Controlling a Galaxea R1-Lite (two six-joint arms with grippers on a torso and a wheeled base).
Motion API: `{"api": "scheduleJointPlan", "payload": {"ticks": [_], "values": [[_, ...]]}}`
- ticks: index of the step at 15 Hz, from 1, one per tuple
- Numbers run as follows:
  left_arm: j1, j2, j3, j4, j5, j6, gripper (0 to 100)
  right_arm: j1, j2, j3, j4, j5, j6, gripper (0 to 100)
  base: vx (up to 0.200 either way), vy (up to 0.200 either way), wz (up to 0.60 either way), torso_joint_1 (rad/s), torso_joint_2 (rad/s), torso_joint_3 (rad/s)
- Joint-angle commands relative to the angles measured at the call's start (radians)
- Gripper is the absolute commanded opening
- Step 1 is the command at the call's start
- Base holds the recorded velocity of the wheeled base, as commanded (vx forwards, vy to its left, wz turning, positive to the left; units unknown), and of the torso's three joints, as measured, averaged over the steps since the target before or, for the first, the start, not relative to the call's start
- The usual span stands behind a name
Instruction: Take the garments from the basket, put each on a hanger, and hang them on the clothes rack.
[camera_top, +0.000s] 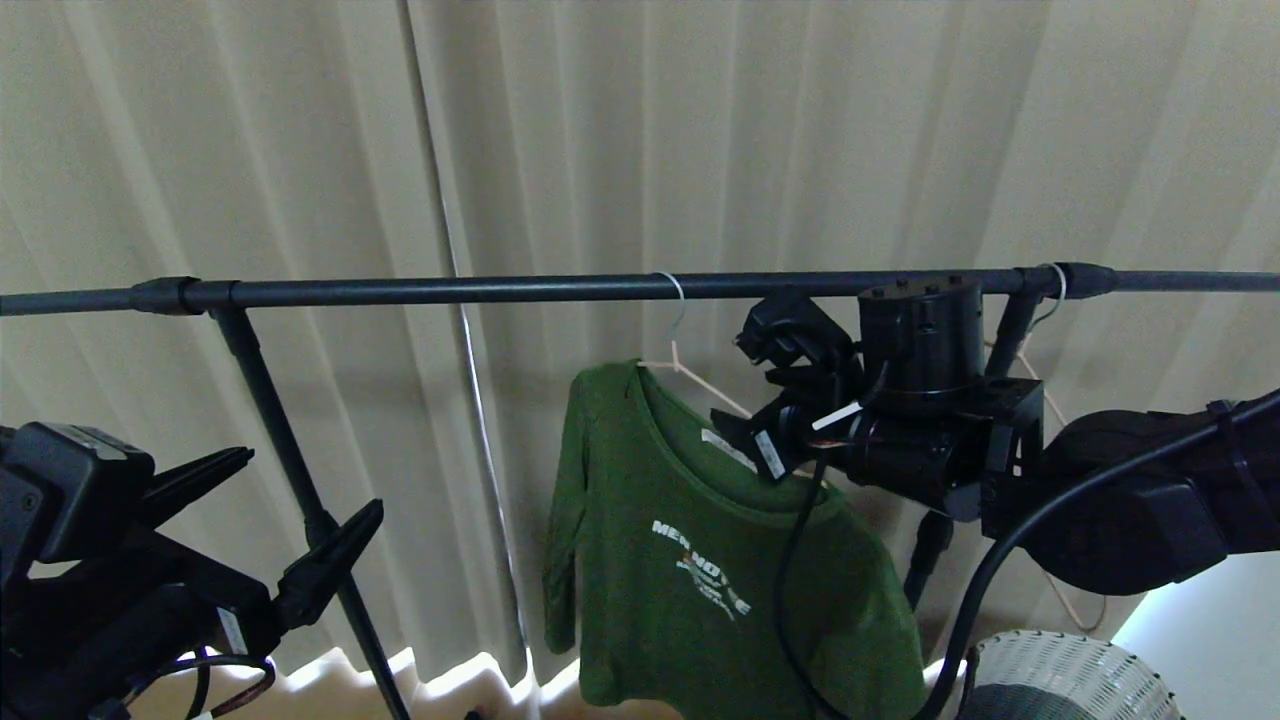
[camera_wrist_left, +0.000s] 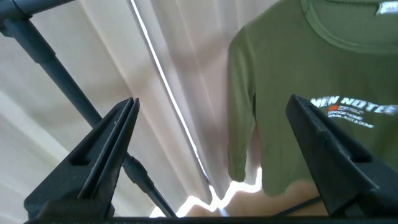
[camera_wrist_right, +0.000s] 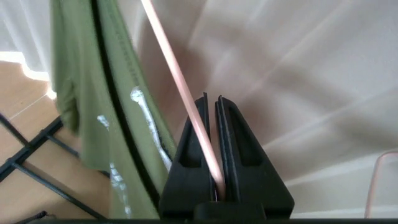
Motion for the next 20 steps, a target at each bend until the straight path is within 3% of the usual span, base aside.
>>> {"api": "scheduleJointPlan", "payload": {"ticks": [1, 7, 13, 20], "values": [[0.0, 0.003, 0.0, 0.0, 0.0, 0.001, 100, 0.001, -0.009, 0.004, -0.006, -0.001, 0.016, 100, 0.0, 0.0, 0.0, 0.0, 0.0, 0.0], [0.0, 0.003, 0.004, 0.0, 0.0, -0.001, 100, 0.001, -0.055, 0.039, -0.041, 0.019, 0.168, 100, 0.0, 0.0, 0.0, 0.0, 0.0, 0.0], [0.001, 0.003, 0.006, 0.0, 0.0, -0.001, 100, 0.001, -0.143, 0.108, -0.05, 0.07, 0.194, 100, 0.0, 0.0, 0.0, 0.0, 0.0, 0.0], [0.005, -0.067, 0.08, 0.001, -0.001, -0.005, 100, -0.045, -0.503, 0.444, -0.029, 0.058, 0.182, 100, 0.0, 0.0, 0.0, 0.0, 0.0, 0.0]]}}
